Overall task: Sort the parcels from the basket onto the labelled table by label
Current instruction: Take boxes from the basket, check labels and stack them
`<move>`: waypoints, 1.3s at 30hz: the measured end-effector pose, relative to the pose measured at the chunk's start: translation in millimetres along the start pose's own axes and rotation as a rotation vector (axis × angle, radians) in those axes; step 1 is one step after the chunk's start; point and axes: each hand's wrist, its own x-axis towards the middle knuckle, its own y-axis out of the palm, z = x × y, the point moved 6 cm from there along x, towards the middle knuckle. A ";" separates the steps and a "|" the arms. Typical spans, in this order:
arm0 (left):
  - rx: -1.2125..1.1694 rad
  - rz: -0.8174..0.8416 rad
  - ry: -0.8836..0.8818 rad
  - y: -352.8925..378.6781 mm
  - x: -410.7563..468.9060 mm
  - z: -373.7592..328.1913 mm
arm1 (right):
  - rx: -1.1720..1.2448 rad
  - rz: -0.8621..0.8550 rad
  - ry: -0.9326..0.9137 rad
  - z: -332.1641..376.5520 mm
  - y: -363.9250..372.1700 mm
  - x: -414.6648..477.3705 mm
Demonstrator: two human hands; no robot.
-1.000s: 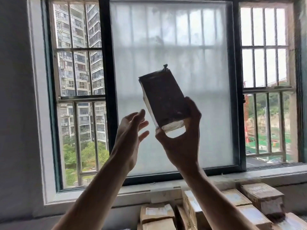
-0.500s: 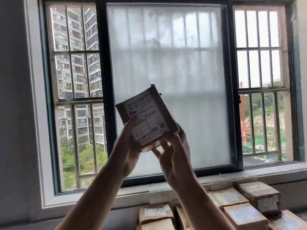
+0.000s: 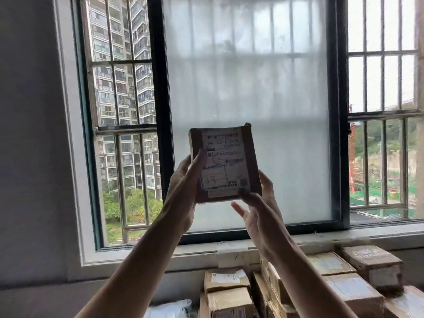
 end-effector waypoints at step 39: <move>-0.138 -0.269 -1.011 -19.9 -278.9 328.9 | 0.359 -0.609 0.840 -266.5 -74.7 -325.4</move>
